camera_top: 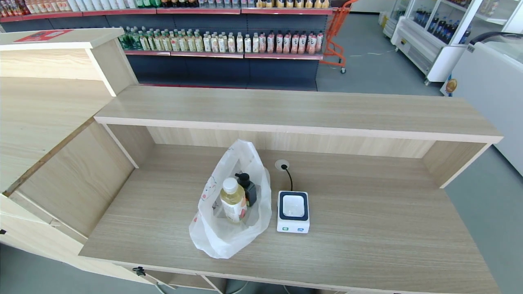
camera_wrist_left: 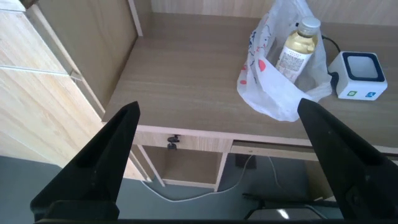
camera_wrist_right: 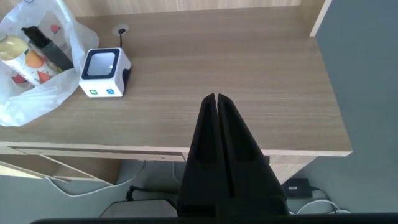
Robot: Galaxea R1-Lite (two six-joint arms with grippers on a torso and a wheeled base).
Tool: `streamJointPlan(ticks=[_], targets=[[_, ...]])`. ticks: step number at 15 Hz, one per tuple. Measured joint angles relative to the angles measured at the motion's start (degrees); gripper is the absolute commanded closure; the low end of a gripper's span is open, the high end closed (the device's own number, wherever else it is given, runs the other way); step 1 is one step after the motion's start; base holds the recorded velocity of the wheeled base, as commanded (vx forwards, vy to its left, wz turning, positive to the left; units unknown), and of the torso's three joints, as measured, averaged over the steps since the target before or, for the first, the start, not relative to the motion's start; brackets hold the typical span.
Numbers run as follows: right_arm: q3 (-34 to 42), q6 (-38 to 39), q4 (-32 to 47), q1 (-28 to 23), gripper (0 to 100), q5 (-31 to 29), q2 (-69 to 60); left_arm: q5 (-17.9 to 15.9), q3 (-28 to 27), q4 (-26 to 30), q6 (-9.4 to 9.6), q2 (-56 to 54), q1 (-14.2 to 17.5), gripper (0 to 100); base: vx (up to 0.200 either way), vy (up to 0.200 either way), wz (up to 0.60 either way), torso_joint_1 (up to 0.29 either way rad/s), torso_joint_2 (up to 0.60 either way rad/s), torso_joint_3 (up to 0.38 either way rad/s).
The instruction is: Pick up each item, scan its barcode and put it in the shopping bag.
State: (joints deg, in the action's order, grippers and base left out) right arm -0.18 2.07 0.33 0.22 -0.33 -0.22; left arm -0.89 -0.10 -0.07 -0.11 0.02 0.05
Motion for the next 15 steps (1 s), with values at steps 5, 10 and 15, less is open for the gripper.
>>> streamJointPlan(ticks=[5, 10, 15], targets=[[0.00, -0.07, 0.02, -0.09, 100, 0.00, 0.01, 0.07, 0.00, 0.00, -0.07, 0.28, -0.05, 0, 0.120, 0.000, 0.00, 0.001, 0.00, 0.002], [0.00, -0.02, 0.02, -0.09, 100, -0.02, 0.04, 0.11, 0.00, 0.00, -0.11, 0.05, -0.05, 0, 0.000, 0.000, 0.00, 0.000, 0.00, 0.000], [0.00, -0.49, 0.00, -0.06, 100, 0.00, 0.06, 0.10, 0.00, 0.00, -0.13, 0.00, -0.05, 0, 0.000, 0.000, 0.00, 0.000, 0.00, 0.000]])
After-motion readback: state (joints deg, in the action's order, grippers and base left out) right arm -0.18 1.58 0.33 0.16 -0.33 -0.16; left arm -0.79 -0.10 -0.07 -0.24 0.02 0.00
